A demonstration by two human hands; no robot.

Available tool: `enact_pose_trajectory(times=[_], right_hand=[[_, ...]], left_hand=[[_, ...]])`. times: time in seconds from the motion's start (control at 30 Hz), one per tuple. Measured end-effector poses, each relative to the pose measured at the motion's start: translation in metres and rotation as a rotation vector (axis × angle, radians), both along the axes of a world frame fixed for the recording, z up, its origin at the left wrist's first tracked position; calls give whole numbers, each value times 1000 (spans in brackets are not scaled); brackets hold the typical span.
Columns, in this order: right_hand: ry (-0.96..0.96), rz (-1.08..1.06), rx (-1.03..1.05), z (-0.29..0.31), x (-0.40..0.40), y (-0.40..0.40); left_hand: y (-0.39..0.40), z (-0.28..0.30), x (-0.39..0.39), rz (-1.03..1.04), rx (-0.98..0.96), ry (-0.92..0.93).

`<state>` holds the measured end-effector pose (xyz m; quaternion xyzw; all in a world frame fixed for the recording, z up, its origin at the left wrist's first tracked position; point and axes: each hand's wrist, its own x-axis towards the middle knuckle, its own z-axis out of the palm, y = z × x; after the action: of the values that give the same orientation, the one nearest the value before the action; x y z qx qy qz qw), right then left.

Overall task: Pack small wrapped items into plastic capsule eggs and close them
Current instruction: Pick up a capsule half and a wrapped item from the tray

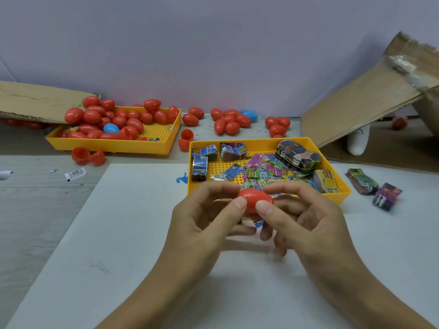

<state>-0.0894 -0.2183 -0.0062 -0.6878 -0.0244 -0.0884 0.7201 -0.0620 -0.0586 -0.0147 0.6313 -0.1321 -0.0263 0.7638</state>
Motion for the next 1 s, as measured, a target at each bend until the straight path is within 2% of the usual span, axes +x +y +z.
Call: enact_pose_trajectory(times=[0.1, 0.23, 0.3, 0.37, 0.47, 0.57, 0.63, 0.7, 0.83, 1.0], right_hand=[[-45, -5, -23, -3, 0, -2], [-95, 8, -33, -4, 1, -4], [-119, -15, -113, -4, 2, -4], [-192, -103, -290, -4, 4, -10], [-316, -299, -692, -5, 10, -26], [-164, -268, -1068, -6, 16, -33], [-19, -185, -1205, -9, 17, -32], [-45, -174, -1168, -10, 17, -32], [-231, -241, -993, -9, 15, -31], [-202, -217, -889, -10, 19, -30]], left_hand=[[-2, 2, -1, -23, 35, 47], [-1, 2, 0, -30, 11, 7], [-1, 2, 0, -14, -13, -9], [0, 1, 1, 10, -39, -14], [2, -2, 2, 42, -93, -7], [3, -4, 4, 88, -115, -1], [3, -4, 6, 107, -113, -6], [3, -4, 7, 108, -145, -1], [2, -4, 7, 105, -135, -19], [2, -5, 7, 94, -109, -16]])
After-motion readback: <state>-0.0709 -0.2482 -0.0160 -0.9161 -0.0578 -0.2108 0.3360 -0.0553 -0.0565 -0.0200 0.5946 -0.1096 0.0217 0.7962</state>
